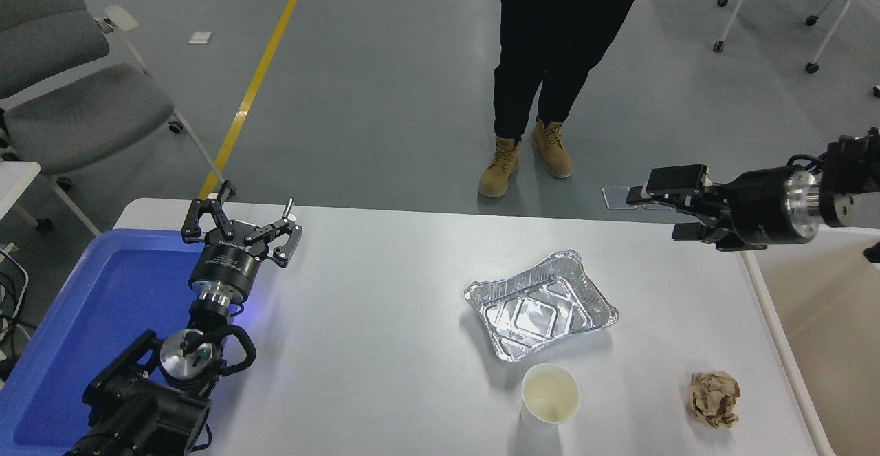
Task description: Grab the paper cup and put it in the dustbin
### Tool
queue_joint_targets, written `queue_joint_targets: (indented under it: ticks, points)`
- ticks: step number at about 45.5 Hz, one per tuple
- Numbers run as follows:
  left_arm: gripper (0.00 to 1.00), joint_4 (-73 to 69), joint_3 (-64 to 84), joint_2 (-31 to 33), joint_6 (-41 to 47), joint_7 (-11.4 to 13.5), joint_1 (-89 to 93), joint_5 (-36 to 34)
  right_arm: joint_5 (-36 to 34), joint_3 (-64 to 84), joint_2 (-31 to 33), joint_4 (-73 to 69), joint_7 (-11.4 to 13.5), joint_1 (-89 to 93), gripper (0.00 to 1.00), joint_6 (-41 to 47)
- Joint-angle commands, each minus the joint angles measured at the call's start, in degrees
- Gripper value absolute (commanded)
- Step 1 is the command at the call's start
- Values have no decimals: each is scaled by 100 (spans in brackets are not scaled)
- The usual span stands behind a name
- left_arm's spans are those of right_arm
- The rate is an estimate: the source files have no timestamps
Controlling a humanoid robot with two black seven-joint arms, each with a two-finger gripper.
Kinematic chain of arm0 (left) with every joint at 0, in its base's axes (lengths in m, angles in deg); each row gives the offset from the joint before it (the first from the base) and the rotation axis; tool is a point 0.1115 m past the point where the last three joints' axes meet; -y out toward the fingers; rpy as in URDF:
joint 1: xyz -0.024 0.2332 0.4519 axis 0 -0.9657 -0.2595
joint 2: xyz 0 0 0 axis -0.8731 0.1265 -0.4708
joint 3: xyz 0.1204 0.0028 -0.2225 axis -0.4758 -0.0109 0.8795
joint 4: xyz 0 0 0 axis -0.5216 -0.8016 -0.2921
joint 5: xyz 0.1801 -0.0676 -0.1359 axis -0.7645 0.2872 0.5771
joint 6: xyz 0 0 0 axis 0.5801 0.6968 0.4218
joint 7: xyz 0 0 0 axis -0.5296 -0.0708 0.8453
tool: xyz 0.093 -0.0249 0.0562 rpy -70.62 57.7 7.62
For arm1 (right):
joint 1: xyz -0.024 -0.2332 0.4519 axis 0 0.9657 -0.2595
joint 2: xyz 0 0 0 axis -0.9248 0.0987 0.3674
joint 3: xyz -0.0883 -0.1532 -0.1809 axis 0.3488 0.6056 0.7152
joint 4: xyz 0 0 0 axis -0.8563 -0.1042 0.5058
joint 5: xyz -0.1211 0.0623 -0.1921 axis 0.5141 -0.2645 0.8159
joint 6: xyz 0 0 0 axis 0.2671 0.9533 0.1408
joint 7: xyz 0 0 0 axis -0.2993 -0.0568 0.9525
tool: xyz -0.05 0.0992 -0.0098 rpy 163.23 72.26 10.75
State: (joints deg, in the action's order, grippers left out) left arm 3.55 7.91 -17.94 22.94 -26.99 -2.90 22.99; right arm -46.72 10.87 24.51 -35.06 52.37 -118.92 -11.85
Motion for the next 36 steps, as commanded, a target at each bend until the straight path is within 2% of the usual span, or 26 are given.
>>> queue_joint_targets:
  ticks: [1, 17, 36]
  points:
    - [99, 0, 0, 0, -1, 3, 0, 7, -572, 4075, -1543, -323, -95, -4486, 100, 716]
    - [99, 0, 0, 0, -1, 3, 0, 7, -775, 3820, -1957, -315, -95, -4908, 100, 1569]
    - [99, 0, 0, 0, 8, 3, 0, 7, -2005, 3811, -2379, -543, -86, -5136, 100, 1718]
